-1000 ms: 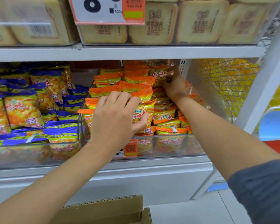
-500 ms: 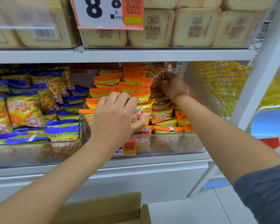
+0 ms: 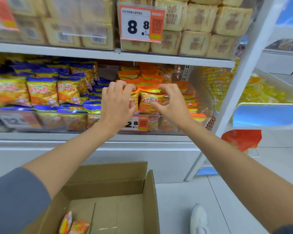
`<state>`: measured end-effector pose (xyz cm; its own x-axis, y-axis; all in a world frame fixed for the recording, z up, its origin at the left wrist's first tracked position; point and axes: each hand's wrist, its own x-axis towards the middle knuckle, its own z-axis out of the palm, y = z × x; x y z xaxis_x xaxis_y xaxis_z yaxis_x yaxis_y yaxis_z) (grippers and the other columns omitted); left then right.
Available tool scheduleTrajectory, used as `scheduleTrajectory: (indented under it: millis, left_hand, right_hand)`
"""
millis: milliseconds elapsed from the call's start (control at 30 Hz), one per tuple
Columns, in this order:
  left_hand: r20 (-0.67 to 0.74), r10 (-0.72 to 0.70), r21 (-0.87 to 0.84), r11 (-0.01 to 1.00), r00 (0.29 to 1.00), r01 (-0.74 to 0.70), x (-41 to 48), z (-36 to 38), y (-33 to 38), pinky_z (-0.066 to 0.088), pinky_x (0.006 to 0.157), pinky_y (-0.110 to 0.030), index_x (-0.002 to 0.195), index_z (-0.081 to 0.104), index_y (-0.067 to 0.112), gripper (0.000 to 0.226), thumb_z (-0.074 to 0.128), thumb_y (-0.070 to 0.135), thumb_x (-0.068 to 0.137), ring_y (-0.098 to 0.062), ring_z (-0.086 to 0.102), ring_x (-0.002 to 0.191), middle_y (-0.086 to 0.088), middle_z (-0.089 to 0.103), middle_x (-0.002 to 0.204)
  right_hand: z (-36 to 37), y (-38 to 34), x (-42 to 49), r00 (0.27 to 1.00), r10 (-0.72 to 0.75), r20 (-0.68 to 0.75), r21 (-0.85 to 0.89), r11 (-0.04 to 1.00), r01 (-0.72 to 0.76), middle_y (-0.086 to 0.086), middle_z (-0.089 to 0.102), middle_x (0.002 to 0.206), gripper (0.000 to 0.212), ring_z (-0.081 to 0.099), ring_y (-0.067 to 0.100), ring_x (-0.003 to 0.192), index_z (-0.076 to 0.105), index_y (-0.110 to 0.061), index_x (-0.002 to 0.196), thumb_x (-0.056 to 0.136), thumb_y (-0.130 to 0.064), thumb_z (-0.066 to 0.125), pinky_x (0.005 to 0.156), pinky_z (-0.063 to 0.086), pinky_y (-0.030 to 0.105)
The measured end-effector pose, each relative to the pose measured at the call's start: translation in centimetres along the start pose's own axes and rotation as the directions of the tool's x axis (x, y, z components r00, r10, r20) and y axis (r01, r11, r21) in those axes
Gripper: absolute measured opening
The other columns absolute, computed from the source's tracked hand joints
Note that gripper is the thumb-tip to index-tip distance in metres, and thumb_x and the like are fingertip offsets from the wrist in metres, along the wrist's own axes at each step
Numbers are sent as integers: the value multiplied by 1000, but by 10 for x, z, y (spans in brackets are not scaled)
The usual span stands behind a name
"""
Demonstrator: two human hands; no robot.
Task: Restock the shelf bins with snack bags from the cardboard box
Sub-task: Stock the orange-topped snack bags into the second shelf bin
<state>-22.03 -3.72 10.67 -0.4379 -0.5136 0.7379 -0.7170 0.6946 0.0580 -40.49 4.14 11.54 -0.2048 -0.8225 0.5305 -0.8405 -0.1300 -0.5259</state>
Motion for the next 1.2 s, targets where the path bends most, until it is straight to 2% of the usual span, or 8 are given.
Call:
scheduleTrajectory:
  millis: [167,300,467,600,733,900,1000,1200]
  left_hand:
    - [182,-38,-181,981,983,72,-3,-5,-10,47,82,-38,116,56,14,23,59,22,94,-23,49,98,-7,55,110]
    - [207,-30,-262,961,978,85,-4,-5,-14,45,86,-34,120,55,16,32,65,22,91,-20,48,102,-4,53,115]
    - [210,-32,-344,933,977,104,-14,-12,-15,46,89,-30,125,56,18,38,67,15,89,-17,48,108,-1,53,119]
    - [185,-63,-420,897,981,137,-20,-30,-12,47,78,-26,114,60,17,25,66,16,89,-11,51,91,7,50,103]
    - [287,-158,-477,831,945,284,-43,-48,-17,44,66,-26,97,61,16,14,70,18,86,-9,49,70,5,51,83]
    - [530,-271,-364,783,804,504,-145,-63,-65,40,64,-28,92,62,17,15,74,19,84,-9,48,67,4,54,78]
    - [630,-358,-221,768,689,601,-219,-78,-100,39,63,-20,92,61,19,12,72,22,86,-9,51,70,6,55,78]
    - [741,-472,-55,667,479,743,-308,-71,-140,47,73,-23,90,61,20,10,70,17,87,-7,54,75,6,57,82]
  right_hand:
    - [14,-3,4,999,0,35,-68,998,2,-5,46,121,29,53,11,99,60,-20,119,91,-16,66,94,50,31]
    - [16,-2,7,1000,-8,18,-46,999,8,-9,48,116,27,53,9,102,59,-19,113,89,-11,68,93,52,30]
    - [11,-3,8,999,-19,37,-171,985,25,-1,56,125,28,45,16,121,62,-20,116,89,-19,68,107,36,36]
    - [5,-19,1,993,-65,-101,-226,973,40,0,52,132,29,38,20,130,67,-24,116,88,-23,68,105,26,37]
    - [14,-51,-17,985,-138,-102,-175,977,119,2,59,114,19,50,18,112,70,-17,105,88,-13,66,96,38,29]
    - [70,-78,-67,972,-97,215,-2,995,100,1,65,91,15,56,14,76,71,-12,92,84,-4,61,72,50,35]
    - [121,-79,-102,866,-16,500,27,1000,3,1,69,90,14,61,17,79,72,-13,92,85,-7,61,77,52,38]
    - [241,-59,-175,433,142,890,5,947,-322,4,70,92,16,64,17,84,71,-13,97,84,-7,66,82,51,28]
